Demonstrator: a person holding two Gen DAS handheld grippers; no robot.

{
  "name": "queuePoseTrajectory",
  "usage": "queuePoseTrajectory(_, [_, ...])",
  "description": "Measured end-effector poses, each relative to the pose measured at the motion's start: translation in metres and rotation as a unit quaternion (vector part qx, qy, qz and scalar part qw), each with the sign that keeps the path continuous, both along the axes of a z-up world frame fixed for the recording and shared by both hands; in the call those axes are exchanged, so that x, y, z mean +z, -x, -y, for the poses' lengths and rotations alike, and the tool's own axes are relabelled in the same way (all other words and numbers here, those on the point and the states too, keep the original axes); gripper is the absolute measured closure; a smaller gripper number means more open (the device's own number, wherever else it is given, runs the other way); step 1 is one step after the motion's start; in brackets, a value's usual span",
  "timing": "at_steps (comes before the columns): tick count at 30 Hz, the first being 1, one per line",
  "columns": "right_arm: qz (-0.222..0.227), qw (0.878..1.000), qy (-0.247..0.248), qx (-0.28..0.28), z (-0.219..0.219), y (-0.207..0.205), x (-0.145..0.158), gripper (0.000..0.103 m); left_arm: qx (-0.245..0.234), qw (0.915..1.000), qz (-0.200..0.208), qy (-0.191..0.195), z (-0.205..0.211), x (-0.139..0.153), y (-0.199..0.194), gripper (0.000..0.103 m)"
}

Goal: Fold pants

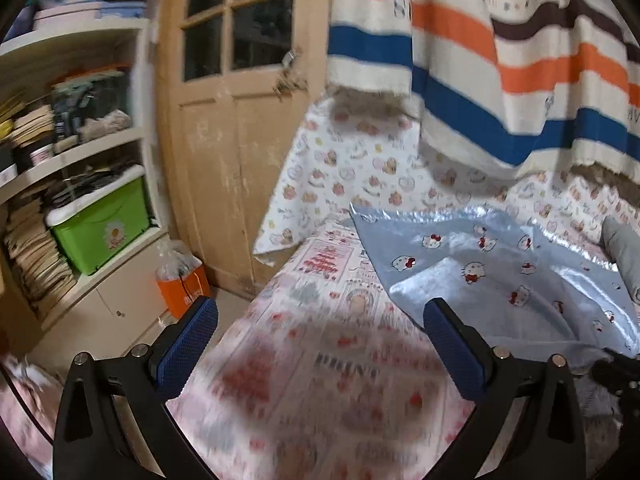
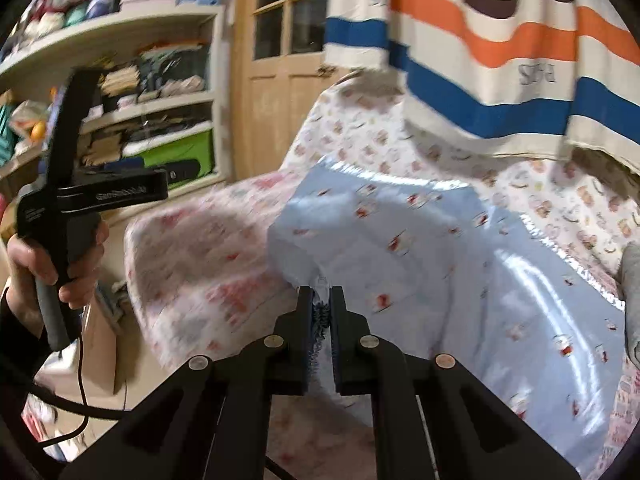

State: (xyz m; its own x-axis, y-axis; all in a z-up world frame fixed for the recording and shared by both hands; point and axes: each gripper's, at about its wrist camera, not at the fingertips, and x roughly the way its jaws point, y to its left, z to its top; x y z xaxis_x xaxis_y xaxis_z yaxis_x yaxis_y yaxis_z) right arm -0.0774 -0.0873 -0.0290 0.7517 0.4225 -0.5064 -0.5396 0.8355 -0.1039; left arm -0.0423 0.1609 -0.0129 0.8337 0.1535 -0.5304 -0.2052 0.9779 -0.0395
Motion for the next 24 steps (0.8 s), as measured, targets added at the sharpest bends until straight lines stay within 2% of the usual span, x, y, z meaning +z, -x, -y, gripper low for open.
queuePoseTrajectory(5, [0.019,0.999,-0.021,-0.029,0.021,-0.018,0.014,0.095,-0.031,0.9987,-0.041,0.006,-0.006,0.009,-0.073,0.010])
queuePoseTrajectory(7, [0.025,0.998,-0.027,-0.042,0.029,-0.024,0.017,0.095,-0.045,0.9973,-0.053,0.025,-0.009,0.010,-0.101,0.016])
queuePoseTrajectory(9, [0.021,0.998,-0.038,-0.053,0.037,-0.029,0.020,0.095,-0.061,0.9938,-0.076,0.055,-0.012,0.008,-0.131,0.027])
queuePoseTrajectory(14, [0.010,0.996,-0.057,-0.069,0.053,-0.039,0.021,0.095,-0.089,0.9763,-0.136,0.143,-0.030,-0.004,-0.205,0.043])
queuePoseTrajectory(19, [0.000,0.995,-0.066,-0.069,0.060,-0.045,0.017,0.095,-0.082,0.9596,-0.179,0.201,-0.050,-0.018,-0.260,0.046])
queuePoseTrajectory(22, [-0.001,0.995,-0.069,-0.073,0.061,-0.048,0.017,0.095,-0.080,0.9528,-0.215,0.199,-0.056,-0.031,-0.283,0.046])
queuePoseTrajectory(24, [-0.001,0.995,-0.067,-0.077,0.061,-0.047,0.017,0.095,-0.072,0.9538,-0.224,0.187,-0.059,-0.037,-0.292,0.050])
